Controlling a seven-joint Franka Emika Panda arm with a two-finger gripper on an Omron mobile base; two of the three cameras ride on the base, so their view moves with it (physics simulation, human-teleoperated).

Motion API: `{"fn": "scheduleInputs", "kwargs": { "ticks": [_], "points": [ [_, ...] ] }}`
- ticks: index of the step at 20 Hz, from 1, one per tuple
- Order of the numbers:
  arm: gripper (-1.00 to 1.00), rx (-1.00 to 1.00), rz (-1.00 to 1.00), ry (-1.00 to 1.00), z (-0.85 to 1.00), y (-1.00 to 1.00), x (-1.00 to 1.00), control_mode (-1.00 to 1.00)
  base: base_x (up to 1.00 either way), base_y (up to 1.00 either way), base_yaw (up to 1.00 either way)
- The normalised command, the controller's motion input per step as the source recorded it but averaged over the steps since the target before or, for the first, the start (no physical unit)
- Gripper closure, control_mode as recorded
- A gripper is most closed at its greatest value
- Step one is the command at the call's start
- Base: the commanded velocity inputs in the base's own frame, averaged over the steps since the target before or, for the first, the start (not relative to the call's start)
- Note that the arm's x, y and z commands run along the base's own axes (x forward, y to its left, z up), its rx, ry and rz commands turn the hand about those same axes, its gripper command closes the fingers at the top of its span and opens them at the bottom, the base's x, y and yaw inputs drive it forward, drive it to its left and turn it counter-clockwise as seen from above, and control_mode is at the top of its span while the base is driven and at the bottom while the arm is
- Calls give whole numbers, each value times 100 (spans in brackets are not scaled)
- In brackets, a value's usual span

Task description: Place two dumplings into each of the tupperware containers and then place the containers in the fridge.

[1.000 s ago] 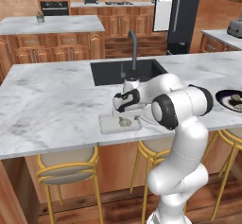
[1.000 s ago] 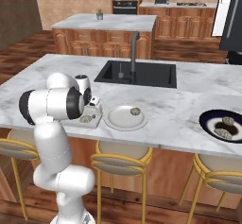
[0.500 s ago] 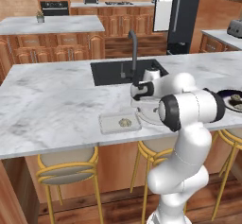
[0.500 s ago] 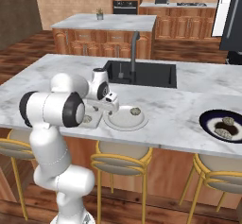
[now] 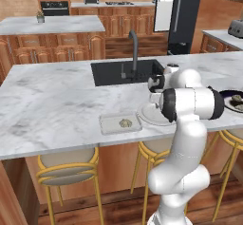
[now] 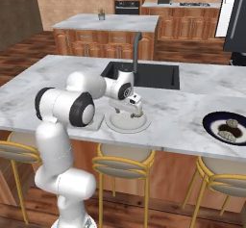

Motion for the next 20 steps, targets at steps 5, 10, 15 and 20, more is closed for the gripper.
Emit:
{"fn": "scheduleInputs", "kwargs": {
  "ticks": [5, 10, 15, 20],
  "points": [
    [-100, 1, 0, 4, -2, -53, 22, -100, 0, 0, 0],
    [-100, 0, 0, 1, -19, -19, 25, -100, 0, 0, 0],
    [-100, 0, 0, 0, -29, 0, 39, -100, 0, 0, 0],
    [-100, 0, 0, 0, -22, 0, 41, -100, 0, 0, 0]
  ]
}}
